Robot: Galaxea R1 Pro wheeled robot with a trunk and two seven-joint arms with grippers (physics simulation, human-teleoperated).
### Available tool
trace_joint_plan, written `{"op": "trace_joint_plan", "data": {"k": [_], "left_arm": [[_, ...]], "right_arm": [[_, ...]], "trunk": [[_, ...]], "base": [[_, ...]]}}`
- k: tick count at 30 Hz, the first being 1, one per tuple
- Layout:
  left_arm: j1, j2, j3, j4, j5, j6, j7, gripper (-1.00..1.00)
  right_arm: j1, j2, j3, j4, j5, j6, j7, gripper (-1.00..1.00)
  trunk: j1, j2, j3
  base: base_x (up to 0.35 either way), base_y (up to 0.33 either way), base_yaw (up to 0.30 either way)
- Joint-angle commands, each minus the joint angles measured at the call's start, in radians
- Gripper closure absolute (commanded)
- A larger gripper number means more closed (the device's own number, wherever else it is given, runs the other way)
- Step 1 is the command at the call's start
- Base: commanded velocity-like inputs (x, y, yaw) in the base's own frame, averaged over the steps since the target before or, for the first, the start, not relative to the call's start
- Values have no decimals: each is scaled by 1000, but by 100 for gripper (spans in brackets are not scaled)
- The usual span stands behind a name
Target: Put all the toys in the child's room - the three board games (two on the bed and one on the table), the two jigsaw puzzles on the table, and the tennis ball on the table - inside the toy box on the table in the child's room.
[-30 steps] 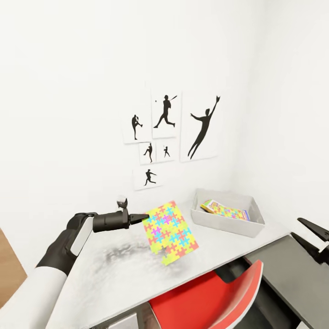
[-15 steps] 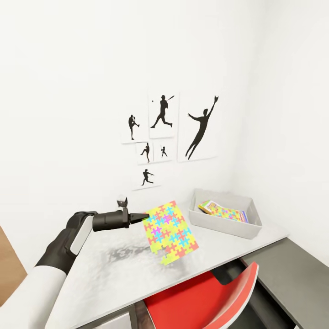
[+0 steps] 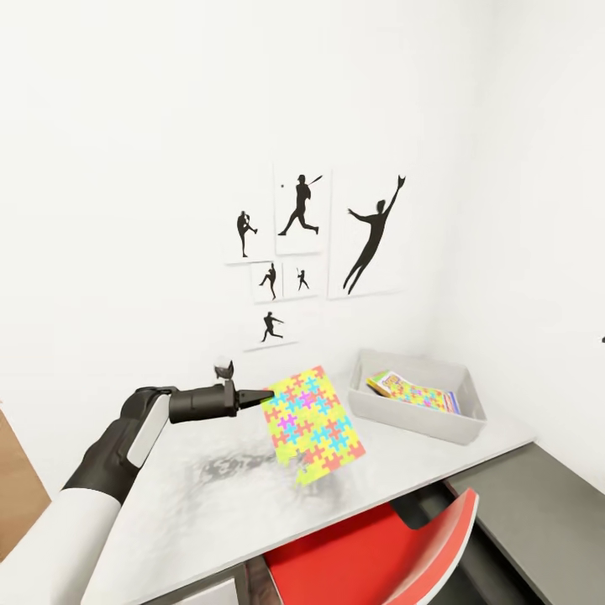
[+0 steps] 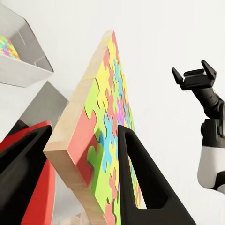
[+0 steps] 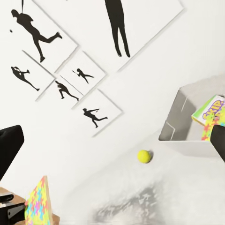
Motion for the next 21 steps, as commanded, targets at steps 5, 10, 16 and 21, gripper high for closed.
{"op": "trace_joint_plan", "data": {"k": [5,10,16,21], "left_arm": [[-1,-1,-7,-31,0,3,-1,100],[-1,-6,-9,-38,1,4,-1,100],[-1,-6,-11,-90,5,4,-1,100],[-1,-11,-12,-105,5,4,-1,100]], "right_arm": [[-1,0,35,1,3,-8,0,-100],[-2,-9,45,1,4,-19,-7,-100],[-4,-13,62,1,11,-51,-178,-100],[-4,-11,83,1,11,-52,-232,-100]], "trunk": [[1,-1,0],[1,-1,0],[1,-1,0],[1,-1,0]], "base": [[113,-233,265],[105,-154,249],[27,-45,41],[2,-4,3]]}}
